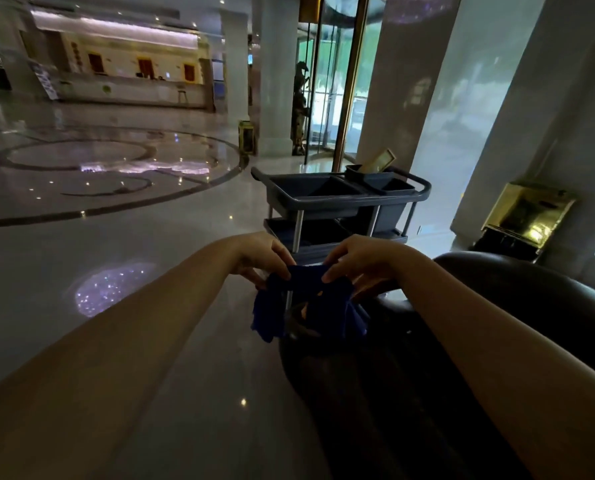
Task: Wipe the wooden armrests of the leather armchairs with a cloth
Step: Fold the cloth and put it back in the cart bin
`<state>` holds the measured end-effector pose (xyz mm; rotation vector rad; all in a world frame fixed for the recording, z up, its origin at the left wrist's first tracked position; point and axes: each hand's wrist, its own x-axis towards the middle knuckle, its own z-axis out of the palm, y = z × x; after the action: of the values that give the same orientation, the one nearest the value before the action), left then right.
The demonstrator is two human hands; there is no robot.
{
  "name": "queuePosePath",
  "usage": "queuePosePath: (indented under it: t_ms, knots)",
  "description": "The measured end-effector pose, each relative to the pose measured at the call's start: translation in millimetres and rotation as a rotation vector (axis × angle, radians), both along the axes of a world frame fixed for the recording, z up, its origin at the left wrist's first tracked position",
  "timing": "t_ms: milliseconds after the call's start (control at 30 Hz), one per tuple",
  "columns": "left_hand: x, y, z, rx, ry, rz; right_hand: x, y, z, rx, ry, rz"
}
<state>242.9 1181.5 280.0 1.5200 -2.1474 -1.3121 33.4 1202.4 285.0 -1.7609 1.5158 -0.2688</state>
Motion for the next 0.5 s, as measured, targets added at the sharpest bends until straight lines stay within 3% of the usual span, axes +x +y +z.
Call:
queuePosePath:
  t_ms: [500]
  knots:
    - [2.9, -386.3, 24.6, -0.084, 0.021, 0.014, 7.4, -386.1, 30.2, -0.026, -0.028, -0.061]
